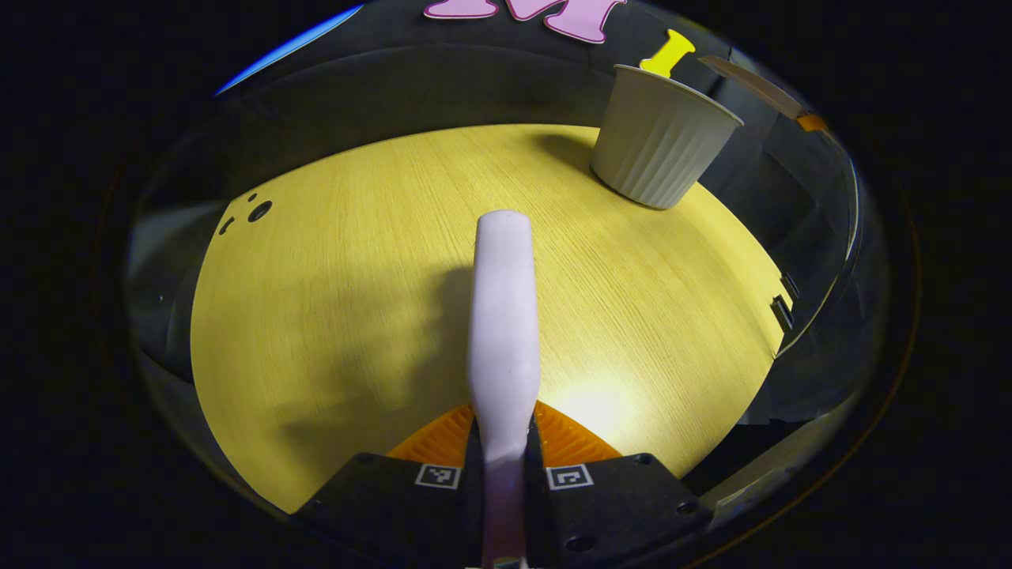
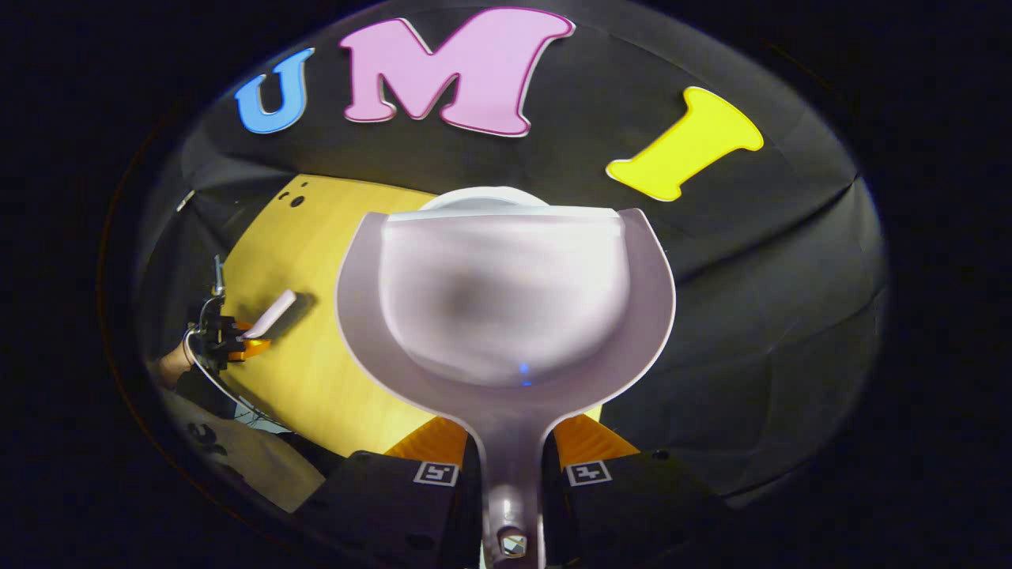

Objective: Pick up the small broom and dustpan from the desktop, sweep the trash into the dustpan with the broom, and then empty the trash into the garbage bin.

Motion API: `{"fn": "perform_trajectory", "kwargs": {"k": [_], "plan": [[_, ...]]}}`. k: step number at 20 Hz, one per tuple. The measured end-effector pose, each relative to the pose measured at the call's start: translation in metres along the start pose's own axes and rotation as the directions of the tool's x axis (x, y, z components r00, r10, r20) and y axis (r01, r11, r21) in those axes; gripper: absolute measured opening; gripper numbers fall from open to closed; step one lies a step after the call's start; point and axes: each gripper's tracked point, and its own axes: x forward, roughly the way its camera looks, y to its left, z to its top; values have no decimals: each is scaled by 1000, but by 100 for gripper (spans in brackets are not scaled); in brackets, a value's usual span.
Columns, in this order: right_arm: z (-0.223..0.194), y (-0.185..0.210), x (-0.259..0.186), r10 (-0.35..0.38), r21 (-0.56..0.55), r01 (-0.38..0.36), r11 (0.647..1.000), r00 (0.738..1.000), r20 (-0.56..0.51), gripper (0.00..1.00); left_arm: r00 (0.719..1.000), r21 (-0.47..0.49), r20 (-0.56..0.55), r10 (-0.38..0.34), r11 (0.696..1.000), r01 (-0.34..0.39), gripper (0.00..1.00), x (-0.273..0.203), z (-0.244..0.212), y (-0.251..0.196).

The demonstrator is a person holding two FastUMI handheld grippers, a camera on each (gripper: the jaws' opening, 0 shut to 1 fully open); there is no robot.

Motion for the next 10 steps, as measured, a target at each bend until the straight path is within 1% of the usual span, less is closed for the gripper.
{"fn": "perform_trajectory", "kwargs": {"k": [4, 7, 10], "plan": [[-38, 63, 0, 83, -26, -83, 996, 997, -2, 34, 1000, -18, 3, 26, 999, -26, 25, -3, -3, 3], [-68, 112, 5, 159, -28, -160, 987, 987, -16, 34, 999, -29, 7, 46, 999, -46, 25, -4, -3, 5], [-95, 156, 22, 198, -58, -200, 978, 980, -32, 34, 998, -47, 11, 64, 997, -64, 25, -4, -3, 6]]}}
